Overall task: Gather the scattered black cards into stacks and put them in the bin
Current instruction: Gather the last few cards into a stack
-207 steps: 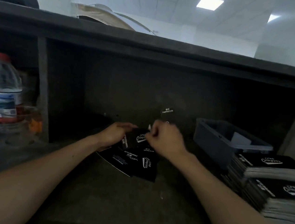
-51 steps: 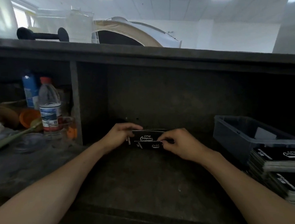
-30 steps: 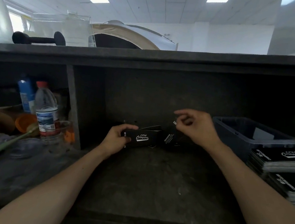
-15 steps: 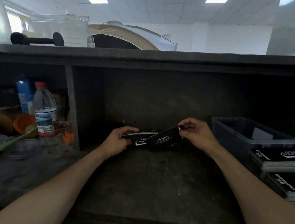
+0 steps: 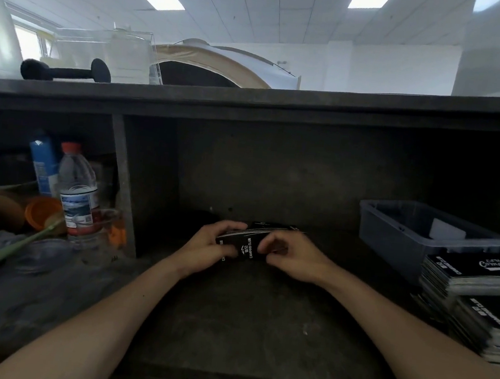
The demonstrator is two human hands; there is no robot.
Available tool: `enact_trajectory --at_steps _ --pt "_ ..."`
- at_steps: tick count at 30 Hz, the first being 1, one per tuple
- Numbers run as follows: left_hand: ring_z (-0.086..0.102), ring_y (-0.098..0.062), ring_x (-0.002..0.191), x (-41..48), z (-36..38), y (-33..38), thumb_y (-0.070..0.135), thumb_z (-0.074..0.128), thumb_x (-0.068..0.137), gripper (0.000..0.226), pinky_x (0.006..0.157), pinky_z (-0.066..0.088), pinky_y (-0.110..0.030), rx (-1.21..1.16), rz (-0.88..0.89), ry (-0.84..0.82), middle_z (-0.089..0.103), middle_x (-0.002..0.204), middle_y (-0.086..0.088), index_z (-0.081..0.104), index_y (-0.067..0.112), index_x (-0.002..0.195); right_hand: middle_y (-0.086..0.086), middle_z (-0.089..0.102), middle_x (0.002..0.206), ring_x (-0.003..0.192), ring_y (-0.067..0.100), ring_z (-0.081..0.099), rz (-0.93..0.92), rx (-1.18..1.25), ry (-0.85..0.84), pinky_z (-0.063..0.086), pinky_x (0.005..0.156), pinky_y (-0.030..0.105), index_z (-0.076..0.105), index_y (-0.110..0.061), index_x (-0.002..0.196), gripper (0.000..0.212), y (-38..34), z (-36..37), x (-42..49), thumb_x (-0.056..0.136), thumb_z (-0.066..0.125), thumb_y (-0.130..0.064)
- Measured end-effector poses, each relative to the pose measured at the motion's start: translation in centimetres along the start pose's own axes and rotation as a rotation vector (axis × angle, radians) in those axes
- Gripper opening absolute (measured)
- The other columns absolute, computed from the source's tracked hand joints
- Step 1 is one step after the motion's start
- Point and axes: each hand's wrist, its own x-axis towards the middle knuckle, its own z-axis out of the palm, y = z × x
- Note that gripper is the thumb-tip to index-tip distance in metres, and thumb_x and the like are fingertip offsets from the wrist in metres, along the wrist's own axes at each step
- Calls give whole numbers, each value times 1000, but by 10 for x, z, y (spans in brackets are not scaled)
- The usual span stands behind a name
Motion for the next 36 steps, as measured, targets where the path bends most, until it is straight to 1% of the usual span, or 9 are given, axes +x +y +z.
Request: enact_trajectory --at_steps 2,5,8,15,20,23,26,30,36 --pt "67 0 103 -1 2 -2 2 82 78 54 88 51 -14 26 31 12 69 118 4 63 29 120 6 69 88 83 18 66 23 56 250 55 83 38 68 -15 87 25 5 -9 5 77 68 8" --pt "66 5 97 2 5 -4 6 86 76 55 88 49 -11 84 75 41 69 115 2 62 22 122 1 62 110 98 15 61 232 -132 487 51 91 35 63 -18 115 54 19 -30 7 67 85 -13" --pt "66 7 93 6 7 -5 7 85 77 52 84 50 -10 124 91 50 70 112 4 62 23 121 6 63 120 106 16 60 341 -189 280 48 96 29 57 -15 131 72 29 -23 6 67 88 -25" --pt "65 0 97 10 -16 -4 -9 64 90 39 94 52 -21 115 31 195 69 110 5 65 21 116 1 70 113 103 13 65 337 -122 152 51 90 26 63 -16 125 38 42 -28 41 91 54 -2" --pt "64 1 76 13 -32 -1 -8 61 92 37 60 52 -8 -31 -31 474 68 99 8 64 19 117 -1 48 146 132 20 46 328 -405 -58 37 108 29 49 -32 140 51 53 -30 70 92 58 -48" --pt "65 1 86 13 -28 -5 -9 61 91 37 69 53 -10 -1 -29 435 68 101 8 65 18 116 0 27 159 145 24 24 382 -516 -198 21 119 42 36 -41 146 69 53 -6 79 85 43 -74" --pt "65 1 89 13 -27 -9 -9 62 91 37 76 53 -13 15 -25 414 68 100 10 65 20 114 -7 9 163 150 21 4 369 -629 -294 4 120 48 26 -49 147 64 52 5 71 88 35 -73" --pt "63 3 84 14 -24 -9 -11 61 90 38 70 51 -8 33 -41 409 68 101 5 65 13 119 -7 31 155 137 15 35 365 -473 -448 30 96 14 39 -49 141 57 30 -26 30 86 57 -51" --pt "62 -9 86 13 -17 -5 -14 61 89 39 84 51 -26 33 -50 396 67 106 -1 65 7 122 -7 49 142 123 12 48 348 -486 -320 40 102 27 57 -43 127 51 8 -70 2 78 74 -42"
